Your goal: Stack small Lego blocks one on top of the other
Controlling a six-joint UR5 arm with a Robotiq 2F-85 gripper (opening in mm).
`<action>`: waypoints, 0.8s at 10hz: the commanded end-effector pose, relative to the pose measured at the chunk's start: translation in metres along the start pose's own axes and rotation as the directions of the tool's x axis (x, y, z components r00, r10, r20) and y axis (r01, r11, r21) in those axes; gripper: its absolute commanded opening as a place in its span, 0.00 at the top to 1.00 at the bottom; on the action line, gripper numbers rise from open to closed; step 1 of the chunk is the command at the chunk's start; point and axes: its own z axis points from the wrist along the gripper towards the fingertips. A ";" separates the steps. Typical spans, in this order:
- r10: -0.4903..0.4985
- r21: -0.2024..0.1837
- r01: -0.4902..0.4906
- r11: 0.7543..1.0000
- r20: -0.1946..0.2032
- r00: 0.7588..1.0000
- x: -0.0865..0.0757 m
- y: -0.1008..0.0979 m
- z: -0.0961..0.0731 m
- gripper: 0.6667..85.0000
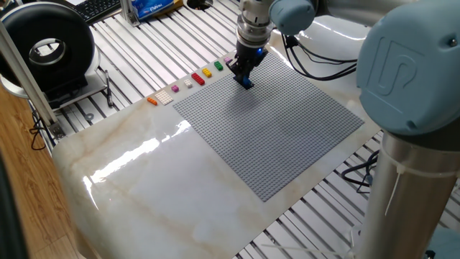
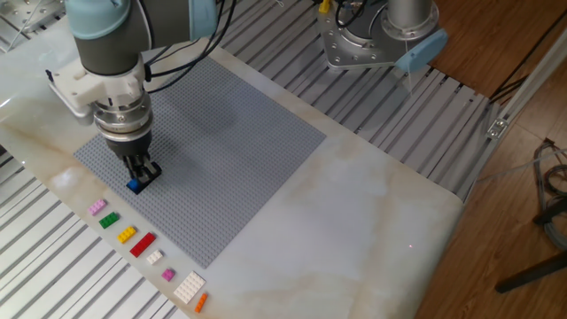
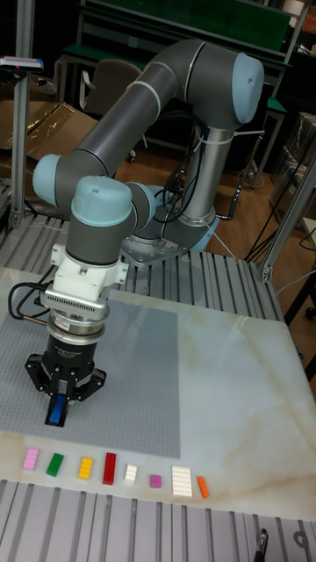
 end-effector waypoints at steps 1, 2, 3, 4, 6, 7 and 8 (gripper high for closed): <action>0.007 -0.019 -0.007 1.000 0.009 1.000 -0.003 0.003 0.000 1.00; 0.005 -0.021 -0.004 1.000 0.012 1.000 -0.003 0.003 0.000 1.00; 0.003 -0.031 -0.003 1.000 0.017 1.000 -0.004 0.004 0.000 1.00; 0.003 -0.035 -0.002 0.999 0.018 1.000 -0.004 0.004 0.000 1.00; 0.000 -0.037 0.001 0.999 0.021 1.000 -0.005 0.002 0.002 1.00; 0.000 -0.037 0.001 0.999 0.021 1.000 -0.005 0.002 0.001 1.00; 0.000 -0.037 0.001 0.999 0.025 1.000 -0.005 0.002 0.001 1.00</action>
